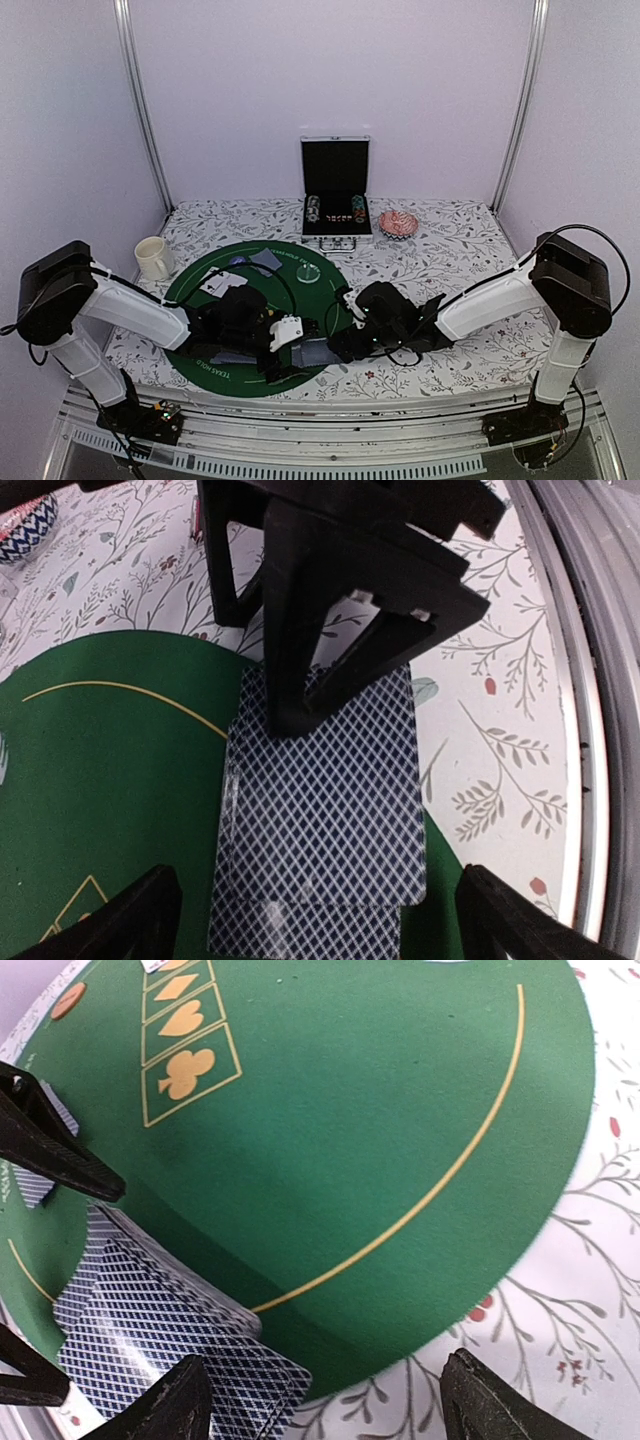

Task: Distribute texas hold em gaming equipment
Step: Adjust the poker card in the face-down deck piles.

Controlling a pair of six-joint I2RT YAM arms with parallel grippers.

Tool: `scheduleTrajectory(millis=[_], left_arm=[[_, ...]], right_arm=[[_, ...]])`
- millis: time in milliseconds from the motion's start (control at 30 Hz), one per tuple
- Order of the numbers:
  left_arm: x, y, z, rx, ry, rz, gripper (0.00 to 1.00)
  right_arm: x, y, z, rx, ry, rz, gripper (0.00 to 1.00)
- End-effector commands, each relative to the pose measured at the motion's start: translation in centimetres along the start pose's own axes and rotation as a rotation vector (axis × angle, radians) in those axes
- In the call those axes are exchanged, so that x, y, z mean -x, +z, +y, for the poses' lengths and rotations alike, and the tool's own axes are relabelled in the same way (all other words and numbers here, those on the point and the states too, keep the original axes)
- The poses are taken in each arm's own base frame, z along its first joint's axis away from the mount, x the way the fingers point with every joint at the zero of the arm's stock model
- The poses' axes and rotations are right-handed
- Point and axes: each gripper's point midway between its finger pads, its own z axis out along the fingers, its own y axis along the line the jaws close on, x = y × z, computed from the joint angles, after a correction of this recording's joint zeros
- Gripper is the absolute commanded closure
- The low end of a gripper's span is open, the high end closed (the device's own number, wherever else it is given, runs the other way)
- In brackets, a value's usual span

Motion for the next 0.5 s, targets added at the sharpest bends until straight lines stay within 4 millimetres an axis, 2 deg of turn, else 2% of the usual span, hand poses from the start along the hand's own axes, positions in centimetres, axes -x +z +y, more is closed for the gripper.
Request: scheduleTrajectory(millis=[0,233,467], left_arm=[[-0.2,0.3,0.4,0.0,-0.008,0.006,0.02],[-0.1,0.3,0.4,0.002,-0.004,0.004,0.02],[0.0,0.4,0.3,-0.011,-0.002,0.003,0.02]], right_arm=[[-3.3,-0.6,-3.6,-0.162,-0.039,0.103,0.19],[-2.5,-1.7,-4.2,-0.208,-0.078,0.087,0.18],[-0.1,-3.0,-1.1,-0.06,-0.091,0.03,0.18]])
